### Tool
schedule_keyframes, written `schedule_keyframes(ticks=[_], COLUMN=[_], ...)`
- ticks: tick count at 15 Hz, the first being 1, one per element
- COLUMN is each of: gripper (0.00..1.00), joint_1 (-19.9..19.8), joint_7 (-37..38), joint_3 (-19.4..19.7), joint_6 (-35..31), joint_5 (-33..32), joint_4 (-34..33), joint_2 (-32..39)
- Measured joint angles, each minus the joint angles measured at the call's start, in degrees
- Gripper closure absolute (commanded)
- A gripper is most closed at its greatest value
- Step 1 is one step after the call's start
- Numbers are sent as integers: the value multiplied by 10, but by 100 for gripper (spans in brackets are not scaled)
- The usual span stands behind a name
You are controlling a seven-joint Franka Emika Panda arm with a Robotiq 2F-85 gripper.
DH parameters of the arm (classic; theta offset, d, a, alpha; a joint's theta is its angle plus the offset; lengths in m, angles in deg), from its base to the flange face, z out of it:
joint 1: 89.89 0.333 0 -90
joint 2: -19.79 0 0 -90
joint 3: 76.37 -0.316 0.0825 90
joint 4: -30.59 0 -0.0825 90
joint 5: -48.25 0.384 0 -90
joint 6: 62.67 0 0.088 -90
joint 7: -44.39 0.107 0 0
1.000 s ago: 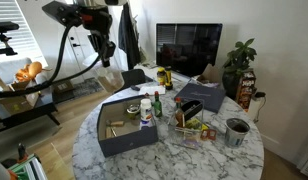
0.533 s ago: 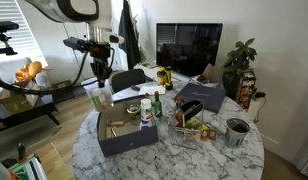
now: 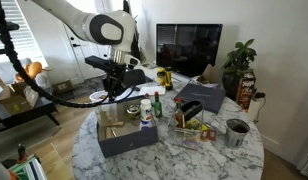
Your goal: Put the clear cup in the box
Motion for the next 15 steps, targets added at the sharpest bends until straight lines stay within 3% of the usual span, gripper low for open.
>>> schedule_keyframes(ticks=[4, 12, 15], gripper=[99, 99, 99], joint_1=[15, 33, 39], joint_7=[-51, -139, -142], joint_3=[14, 22, 21], joint_6=[-47, -272, -317], joint_5=[98, 375, 397], joint_4=[8, 76, 111], joint_2=[0, 35, 41])
